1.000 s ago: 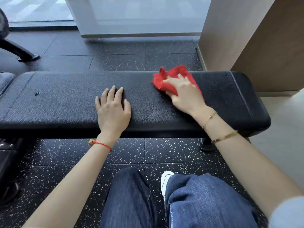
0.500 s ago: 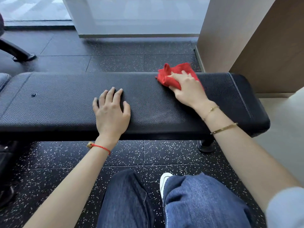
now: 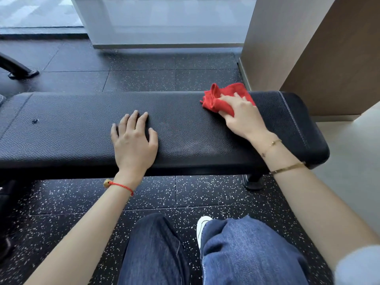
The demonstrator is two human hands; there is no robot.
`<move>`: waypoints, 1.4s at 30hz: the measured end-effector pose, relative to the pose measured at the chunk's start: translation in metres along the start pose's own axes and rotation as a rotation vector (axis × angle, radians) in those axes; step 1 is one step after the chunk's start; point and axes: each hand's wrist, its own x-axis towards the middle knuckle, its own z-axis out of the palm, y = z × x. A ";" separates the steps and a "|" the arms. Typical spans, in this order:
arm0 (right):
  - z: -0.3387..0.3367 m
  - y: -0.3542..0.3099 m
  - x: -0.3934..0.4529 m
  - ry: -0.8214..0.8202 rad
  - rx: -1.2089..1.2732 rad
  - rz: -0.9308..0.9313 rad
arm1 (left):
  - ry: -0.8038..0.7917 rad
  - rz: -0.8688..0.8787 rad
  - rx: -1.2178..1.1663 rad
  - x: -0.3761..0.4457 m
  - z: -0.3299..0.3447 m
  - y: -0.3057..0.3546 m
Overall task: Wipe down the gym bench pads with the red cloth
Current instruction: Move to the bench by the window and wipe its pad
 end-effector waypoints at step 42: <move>0.003 0.010 -0.039 -0.007 0.030 -0.091 | 0.073 0.065 -0.091 -0.005 0.018 0.071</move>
